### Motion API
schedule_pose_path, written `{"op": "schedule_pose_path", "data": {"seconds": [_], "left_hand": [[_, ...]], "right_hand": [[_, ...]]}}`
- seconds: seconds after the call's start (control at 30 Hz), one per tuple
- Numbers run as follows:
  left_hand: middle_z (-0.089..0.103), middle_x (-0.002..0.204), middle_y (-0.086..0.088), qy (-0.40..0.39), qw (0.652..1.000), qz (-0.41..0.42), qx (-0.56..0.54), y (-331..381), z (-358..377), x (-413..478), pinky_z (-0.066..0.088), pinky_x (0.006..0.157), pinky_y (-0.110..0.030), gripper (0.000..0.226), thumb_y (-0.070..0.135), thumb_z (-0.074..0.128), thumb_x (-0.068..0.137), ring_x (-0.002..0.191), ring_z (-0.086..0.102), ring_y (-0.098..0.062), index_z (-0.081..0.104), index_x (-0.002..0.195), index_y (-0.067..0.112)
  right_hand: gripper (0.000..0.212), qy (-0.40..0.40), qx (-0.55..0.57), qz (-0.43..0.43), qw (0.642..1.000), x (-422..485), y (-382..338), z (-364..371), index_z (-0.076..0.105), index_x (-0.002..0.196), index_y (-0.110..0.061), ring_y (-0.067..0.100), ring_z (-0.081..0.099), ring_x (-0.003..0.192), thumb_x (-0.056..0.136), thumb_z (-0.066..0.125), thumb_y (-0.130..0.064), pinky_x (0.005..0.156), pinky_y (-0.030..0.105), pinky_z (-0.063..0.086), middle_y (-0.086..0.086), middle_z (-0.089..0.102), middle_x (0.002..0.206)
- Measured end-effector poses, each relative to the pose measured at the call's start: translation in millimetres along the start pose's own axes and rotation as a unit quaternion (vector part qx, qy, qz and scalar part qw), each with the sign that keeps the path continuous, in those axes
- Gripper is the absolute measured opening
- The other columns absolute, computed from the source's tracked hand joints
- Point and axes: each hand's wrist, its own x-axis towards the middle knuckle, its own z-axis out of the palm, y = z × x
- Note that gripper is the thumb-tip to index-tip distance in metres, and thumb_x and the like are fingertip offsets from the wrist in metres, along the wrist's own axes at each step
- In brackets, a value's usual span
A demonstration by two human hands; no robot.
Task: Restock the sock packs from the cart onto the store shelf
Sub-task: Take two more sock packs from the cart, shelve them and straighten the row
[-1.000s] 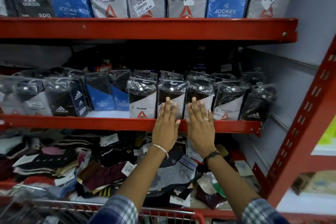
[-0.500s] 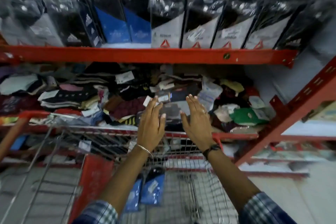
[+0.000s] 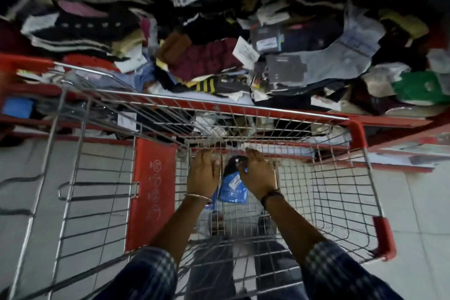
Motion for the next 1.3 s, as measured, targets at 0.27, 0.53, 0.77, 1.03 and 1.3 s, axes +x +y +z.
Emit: {"op": "schedule_pose_path", "data": {"seconds": [0.27, 0.53, 0.77, 1.03, 1.3], "left_hand": [[0.037, 0.134, -0.022, -0.128, 0.98, -0.119, 0.096, -71, 60, 12, 0.047, 0.08, -0.049, 0.051, 0.023, 0.054, 0.089, 0.117, 0.042, -0.04, 0.038, 0.134, 0.005], [0.016, 0.146, -0.027, -0.17, 0.963, -0.192, 0.087, -93, 101, 34, 0.04, 0.096, -0.055, 0.078, 0.049, 0.067, 0.076, 0.127, 0.027, -0.047, 0.033, 0.138, 0.017], [0.023, 0.137, -0.021, -0.175, 0.965, -0.188, 0.05, -96, 91, 35, 0.048, 0.087, -0.05, 0.077, 0.045, 0.075, 0.069, 0.116, 0.04, -0.046, 0.04, 0.132, 0.019], [0.034, 0.124, -0.02, -0.155, 0.968, -0.189, 0.056, -95, 92, 39, 0.053, 0.078, -0.047, 0.07, 0.042, 0.082, 0.06, 0.109, 0.045, -0.043, 0.048, 0.117, 0.021], [0.036, 0.12, -0.019, -0.11, 0.983, -0.137, 0.043, -63, 46, 27, 0.049, 0.073, -0.039, 0.069, 0.037, 0.082, 0.06, 0.102, 0.048, -0.04, 0.051, 0.118, 0.017]], "right_hand": [[0.07, -0.077, -0.079, 0.098, 0.989, 36, 5, 85, 0.014, 0.148, -0.015, 0.036, 0.016, 0.141, 0.093, 0.048, -0.042, 0.112, 0.052, 0.022, 0.017, 0.012, 0.156], [0.076, -0.071, -0.05, 0.188, 0.978, 70, 6, 125, 0.011, 0.149, -0.022, 0.048, 0.001, 0.14, 0.09, 0.05, -0.048, 0.109, 0.062, 0.022, 0.026, -0.007, 0.155], [0.089, -0.083, -0.054, 0.179, 0.979, 61, 34, 116, 0.016, 0.148, -0.026, 0.05, 0.009, 0.138, 0.078, 0.068, -0.042, 0.108, 0.057, 0.029, 0.026, -0.01, 0.154], [0.092, -0.064, -0.052, 0.202, 0.976, 60, 32, 128, 0.021, 0.144, -0.026, 0.048, 0.037, 0.122, 0.071, 0.073, -0.047, 0.101, 0.055, 0.039, 0.03, 0.017, 0.144], [0.072, 0.02, -0.001, 0.104, 0.994, 37, 26, 80, 0.042, 0.133, -0.03, 0.038, 0.043, 0.116, 0.069, 0.075, -0.036, 0.093, 0.048, 0.047, 0.018, 0.04, 0.134]]}}
